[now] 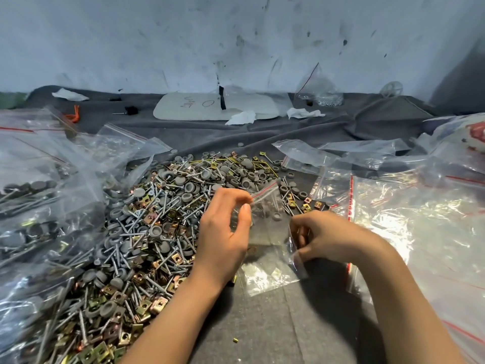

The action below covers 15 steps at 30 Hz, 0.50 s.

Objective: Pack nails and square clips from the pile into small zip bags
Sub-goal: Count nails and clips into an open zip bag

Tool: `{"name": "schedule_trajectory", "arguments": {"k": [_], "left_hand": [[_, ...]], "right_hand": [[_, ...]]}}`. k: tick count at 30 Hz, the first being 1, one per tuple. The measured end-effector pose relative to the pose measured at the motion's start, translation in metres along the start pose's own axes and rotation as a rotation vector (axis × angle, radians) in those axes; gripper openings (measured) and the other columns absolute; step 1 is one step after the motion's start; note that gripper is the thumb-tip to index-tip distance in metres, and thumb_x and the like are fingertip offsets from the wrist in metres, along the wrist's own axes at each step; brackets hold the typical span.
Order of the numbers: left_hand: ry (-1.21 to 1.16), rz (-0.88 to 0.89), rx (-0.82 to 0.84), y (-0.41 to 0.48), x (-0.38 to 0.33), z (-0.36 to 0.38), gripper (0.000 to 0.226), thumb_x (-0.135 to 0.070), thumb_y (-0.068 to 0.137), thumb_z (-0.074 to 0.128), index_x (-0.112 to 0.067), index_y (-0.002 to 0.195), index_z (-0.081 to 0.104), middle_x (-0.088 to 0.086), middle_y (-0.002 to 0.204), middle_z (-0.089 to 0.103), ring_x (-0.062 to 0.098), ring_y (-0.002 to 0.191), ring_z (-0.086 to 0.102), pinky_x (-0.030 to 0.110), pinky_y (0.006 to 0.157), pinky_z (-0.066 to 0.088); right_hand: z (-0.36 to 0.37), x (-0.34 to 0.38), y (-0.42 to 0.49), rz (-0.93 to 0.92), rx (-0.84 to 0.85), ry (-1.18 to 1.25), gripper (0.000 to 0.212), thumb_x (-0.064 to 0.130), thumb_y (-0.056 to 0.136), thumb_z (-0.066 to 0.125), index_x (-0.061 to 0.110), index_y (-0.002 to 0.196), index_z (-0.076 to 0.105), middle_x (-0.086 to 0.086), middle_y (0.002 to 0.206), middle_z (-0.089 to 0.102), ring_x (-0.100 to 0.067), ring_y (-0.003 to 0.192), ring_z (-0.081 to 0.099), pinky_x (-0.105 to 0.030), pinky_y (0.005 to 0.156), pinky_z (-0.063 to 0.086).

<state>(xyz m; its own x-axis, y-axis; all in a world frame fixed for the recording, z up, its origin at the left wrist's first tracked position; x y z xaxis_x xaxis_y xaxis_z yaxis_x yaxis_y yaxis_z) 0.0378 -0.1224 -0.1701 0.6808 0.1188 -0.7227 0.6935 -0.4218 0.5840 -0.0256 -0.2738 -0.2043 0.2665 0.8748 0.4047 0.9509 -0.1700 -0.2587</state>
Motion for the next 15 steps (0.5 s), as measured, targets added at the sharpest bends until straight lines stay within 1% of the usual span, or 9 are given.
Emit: {"name": "schedule_trajectory", "arguments": {"k": [3,6,9,10,11,12,14,15], "left_hand": [[-0.007,-0.02,-0.03,0.0,0.004,-0.003,0.009,-0.016,0.09,0.05,-0.017,0.096,0.056,-0.001,0.091,0.058,0.007,0.081,0.056,0.026,0.071,0.05],[-0.011,0.001,-0.074,-0.001,0.002,-0.006,0.007,-0.015,0.09,0.054,-0.02,0.096,0.056,-0.002,0.092,0.059,0.008,0.082,0.059,0.029,0.072,0.053],[-0.001,0.008,-0.065,0.0,0.002,-0.005,0.011,-0.011,0.091,0.059,-0.021,0.095,0.056,-0.002,0.094,0.06,0.01,0.084,0.06,0.033,0.073,0.055],[0.009,0.018,-0.048,0.0,0.001,-0.003,0.013,-0.008,0.091,0.06,-0.02,0.095,0.057,-0.002,0.096,0.061,0.011,0.086,0.061,0.035,0.075,0.055],[0.015,0.034,-0.025,0.0,0.001,-0.001,0.013,-0.007,0.09,0.061,-0.018,0.094,0.058,-0.001,0.098,0.061,0.011,0.089,0.061,0.035,0.078,0.056],[0.021,0.056,0.003,-0.001,0.0,0.002,0.011,-0.006,0.089,0.062,-0.016,0.093,0.059,-0.001,0.101,0.061,0.01,0.094,0.06,0.033,0.082,0.055],[0.036,0.117,0.061,-0.002,-0.005,0.008,0.006,-0.006,0.086,0.066,-0.01,0.091,0.063,0.002,0.106,0.06,0.006,0.101,0.057,0.022,0.092,0.049],[0.042,0.146,0.098,-0.003,-0.007,0.011,0.007,-0.006,0.085,0.067,-0.008,0.09,0.064,0.002,0.108,0.06,0.005,0.103,0.056,0.017,0.094,0.045]], "right_hand": [[0.003,-0.005,-0.005,0.039,0.039,-0.034,0.034,0.019,0.067,0.083,0.03,0.083,0.055,0.013,0.078,0.058,-0.004,0.07,0.053,-0.02,0.058,0.041],[0.002,-0.01,-0.005,0.065,0.032,-0.041,0.03,0.012,0.07,0.079,0.031,0.08,0.058,0.009,0.078,0.062,-0.005,0.069,0.056,-0.021,0.06,0.044],[-0.003,-0.01,-0.004,0.05,-0.01,-0.047,0.028,0.009,0.072,0.077,0.029,0.075,0.058,0.009,0.075,0.06,-0.009,0.069,0.056,-0.021,0.059,0.044],[-0.01,-0.008,-0.003,0.031,-0.084,-0.017,0.028,0.008,0.073,0.077,0.028,0.074,0.058,0.009,0.073,0.059,-0.011,0.069,0.056,-0.021,0.058,0.042],[-0.022,-0.005,-0.002,-0.008,-0.215,0.059,0.028,0.005,0.075,0.076,0.026,0.073,0.059,0.008,0.073,0.059,-0.014,0.07,0.057,-0.021,0.06,0.043],[-0.036,0.0,-0.006,-0.078,-0.396,0.181,0.028,0.001,0.076,0.075,0.024,0.074,0.059,0.005,0.074,0.06,-0.017,0.072,0.058,-0.022,0.063,0.045],[-0.065,0.007,-0.025,-0.281,-0.773,0.504,0.027,-0.003,0.077,0.074,0.021,0.076,0.062,0.002,0.075,0.064,-0.019,0.074,0.063,-0.026,0.069,0.052],[-0.071,0.009,-0.033,-0.368,-0.878,0.654,0.027,-0.001,0.077,0.074,0.023,0.077,0.062,0.002,0.076,0.065,-0.018,0.074,0.065,-0.025,0.07,0.053]]}}
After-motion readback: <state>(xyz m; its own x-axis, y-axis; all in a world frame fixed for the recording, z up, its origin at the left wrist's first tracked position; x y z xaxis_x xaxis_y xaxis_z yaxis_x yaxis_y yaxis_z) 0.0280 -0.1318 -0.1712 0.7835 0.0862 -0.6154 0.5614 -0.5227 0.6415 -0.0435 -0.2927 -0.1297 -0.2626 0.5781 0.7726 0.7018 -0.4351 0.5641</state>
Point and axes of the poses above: each hand's wrist, its own y-axis towards the middle knuckle, its own z-axis out of the palm, x = y × z, the point moved 8 cm from there along y, towards the middle knuckle
